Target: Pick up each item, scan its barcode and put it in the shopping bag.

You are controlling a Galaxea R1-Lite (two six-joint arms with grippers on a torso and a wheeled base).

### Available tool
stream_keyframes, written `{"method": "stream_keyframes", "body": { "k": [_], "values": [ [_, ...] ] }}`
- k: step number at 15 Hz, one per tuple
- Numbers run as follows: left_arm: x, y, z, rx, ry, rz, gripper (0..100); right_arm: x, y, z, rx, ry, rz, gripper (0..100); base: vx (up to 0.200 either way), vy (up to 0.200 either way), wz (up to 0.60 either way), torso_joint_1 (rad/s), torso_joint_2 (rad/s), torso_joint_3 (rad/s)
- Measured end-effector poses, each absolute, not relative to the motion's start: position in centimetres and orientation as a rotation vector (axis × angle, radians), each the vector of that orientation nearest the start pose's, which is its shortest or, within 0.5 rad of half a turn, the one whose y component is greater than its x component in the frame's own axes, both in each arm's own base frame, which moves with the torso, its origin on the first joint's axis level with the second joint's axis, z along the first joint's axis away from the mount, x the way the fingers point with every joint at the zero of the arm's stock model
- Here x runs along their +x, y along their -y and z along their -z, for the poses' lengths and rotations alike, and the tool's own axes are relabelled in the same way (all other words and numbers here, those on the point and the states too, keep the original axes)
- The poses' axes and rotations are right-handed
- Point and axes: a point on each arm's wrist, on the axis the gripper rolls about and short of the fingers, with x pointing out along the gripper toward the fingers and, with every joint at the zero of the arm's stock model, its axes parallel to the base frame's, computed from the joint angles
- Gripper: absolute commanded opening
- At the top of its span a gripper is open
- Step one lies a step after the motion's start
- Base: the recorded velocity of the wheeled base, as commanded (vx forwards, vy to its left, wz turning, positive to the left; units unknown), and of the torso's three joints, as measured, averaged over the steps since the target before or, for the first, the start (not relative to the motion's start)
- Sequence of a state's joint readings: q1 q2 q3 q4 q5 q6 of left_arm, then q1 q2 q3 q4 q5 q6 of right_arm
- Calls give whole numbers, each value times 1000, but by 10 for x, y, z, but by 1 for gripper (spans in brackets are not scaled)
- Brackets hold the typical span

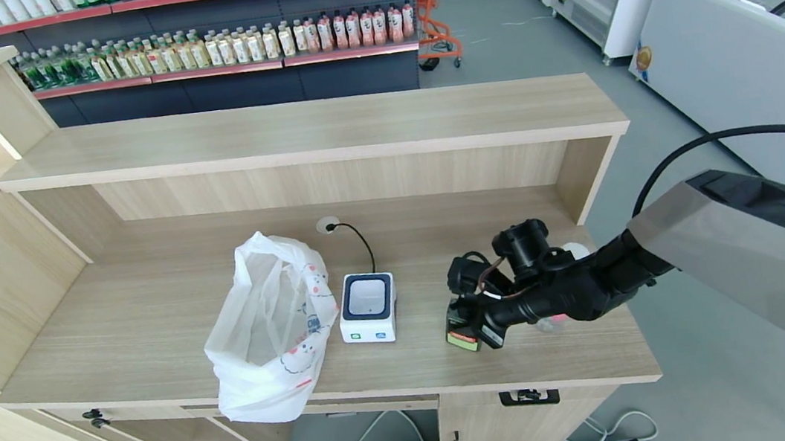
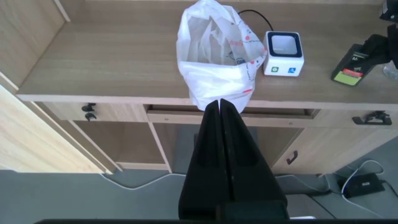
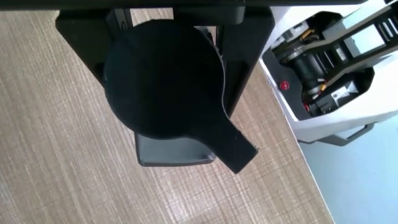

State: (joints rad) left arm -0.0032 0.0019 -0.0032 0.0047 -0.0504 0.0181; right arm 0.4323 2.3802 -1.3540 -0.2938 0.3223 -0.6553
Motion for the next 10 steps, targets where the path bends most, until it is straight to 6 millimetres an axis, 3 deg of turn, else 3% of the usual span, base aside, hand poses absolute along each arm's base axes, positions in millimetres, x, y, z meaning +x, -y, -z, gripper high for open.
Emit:
{"method": "stream_keyframes", "body": {
  "k": [5, 10],
  "values": [
    [-23, 1, -76, 18, -2, 54, 0, 395, -184, -33, -648, -498, -935, 0, 0, 0, 0, 0, 0, 0],
    [-23, 1, -76, 18, -3, 54, 0, 380, -174, -80, -529, -440, -911, 0, 0, 0, 0, 0, 0, 0]
  ]
}}
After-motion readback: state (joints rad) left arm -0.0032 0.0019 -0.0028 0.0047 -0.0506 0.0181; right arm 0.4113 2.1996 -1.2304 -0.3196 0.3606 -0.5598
